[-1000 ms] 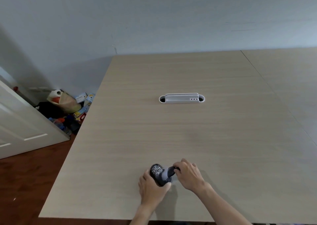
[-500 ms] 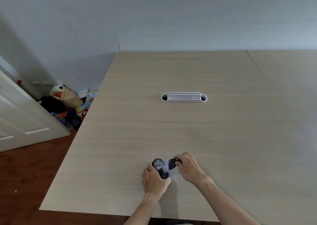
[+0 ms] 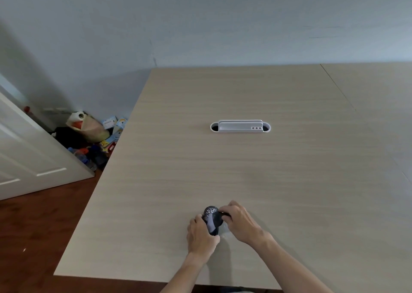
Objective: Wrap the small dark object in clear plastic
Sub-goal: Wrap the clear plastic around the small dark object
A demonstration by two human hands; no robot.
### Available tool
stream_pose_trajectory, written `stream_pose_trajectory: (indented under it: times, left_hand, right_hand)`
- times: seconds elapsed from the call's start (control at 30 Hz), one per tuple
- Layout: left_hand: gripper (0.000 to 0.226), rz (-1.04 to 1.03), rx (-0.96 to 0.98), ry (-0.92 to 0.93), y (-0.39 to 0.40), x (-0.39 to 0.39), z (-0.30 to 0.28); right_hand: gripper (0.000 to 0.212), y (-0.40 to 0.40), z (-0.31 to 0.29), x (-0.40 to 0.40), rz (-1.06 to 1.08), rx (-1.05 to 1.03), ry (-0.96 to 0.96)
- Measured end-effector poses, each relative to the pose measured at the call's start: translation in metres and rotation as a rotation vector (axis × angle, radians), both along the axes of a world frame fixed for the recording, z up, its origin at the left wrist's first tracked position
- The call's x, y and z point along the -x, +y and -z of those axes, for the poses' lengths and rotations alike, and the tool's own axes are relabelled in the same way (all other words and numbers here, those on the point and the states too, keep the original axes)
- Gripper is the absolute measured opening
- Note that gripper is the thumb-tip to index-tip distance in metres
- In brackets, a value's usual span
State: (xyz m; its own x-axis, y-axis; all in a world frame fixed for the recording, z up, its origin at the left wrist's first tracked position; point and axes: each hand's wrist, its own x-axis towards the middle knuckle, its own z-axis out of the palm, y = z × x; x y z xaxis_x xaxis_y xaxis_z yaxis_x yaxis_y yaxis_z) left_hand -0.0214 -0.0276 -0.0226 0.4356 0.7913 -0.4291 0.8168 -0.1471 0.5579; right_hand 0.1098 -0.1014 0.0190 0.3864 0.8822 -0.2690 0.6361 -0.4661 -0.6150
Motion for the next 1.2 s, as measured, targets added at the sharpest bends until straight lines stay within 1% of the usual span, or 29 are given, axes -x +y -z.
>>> stream_pose_trajectory:
  times: [0.1,0.17,0.33,0.5,0.53,0.63,0.7,0.8,0.87,0.93,1.0,1.07,1.2]
  left_hand:
    - [0.052,0.04,-0.033,-0.015,0.004,0.002,0.001]
    - [0.053,0.045,-0.039,-0.037,0.005,0.002,0.003]
    - [0.044,0.042,-0.037,-0.069,0.007,0.002,0.006]
    - [0.049,0.047,-0.017,-0.071,0.009,0.002,0.005]
    - [0.049,0.047,-0.017,-0.074,0.009,0.002,0.005]
    - [0.049,0.047,-0.009,-0.077,0.008,0.002,0.004]
    - [0.047,0.058,-0.003,-0.071,0.007,0.003,0.003]
    - [0.05,0.102,-0.023,-0.028,0.009,0.002,0.002]
    - [0.055,0.124,-0.056,-0.004,0.01,0.0,0.0]
    - [0.054,0.128,-0.089,-0.03,0.011,0.0,0.0]
    - [0.05,0.125,-0.085,-0.076,0.011,0.0,0.001]
    - [0.046,0.128,-0.071,-0.103,0.013,0.002,0.001]
    - [0.045,0.165,-0.062,-0.125,0.02,0.004,0.001]
  right_hand:
    - [0.025,-0.005,0.0,-0.006,0.022,0.067,-0.149]
    - [0.024,-0.006,-0.002,-0.01,0.047,0.066,-0.191]
    - [0.021,0.004,-0.002,0.001,-0.012,0.03,-0.142]
    - [0.022,0.002,-0.006,-0.005,0.051,0.034,-0.239]
    - [0.021,0.005,-0.007,-0.004,0.06,0.022,-0.23]
    - [0.021,0.011,-0.005,0.002,-0.019,-0.003,-0.177]
    - [0.021,0.009,-0.006,0.005,-0.04,0.038,-0.19]
    - [0.025,0.003,-0.01,-0.004,0.033,0.061,-0.254]
    - [0.028,0.003,-0.012,-0.009,0.079,0.045,-0.235]
    - [0.025,0.007,-0.013,-0.007,0.063,0.016,-0.154]
    - [0.023,0.009,-0.012,-0.001,-0.025,0.023,-0.111]
    - [0.024,0.007,-0.009,0.003,-0.048,0.048,-0.121]
    - [0.029,0.003,-0.009,-0.004,0.037,0.087,-0.194]
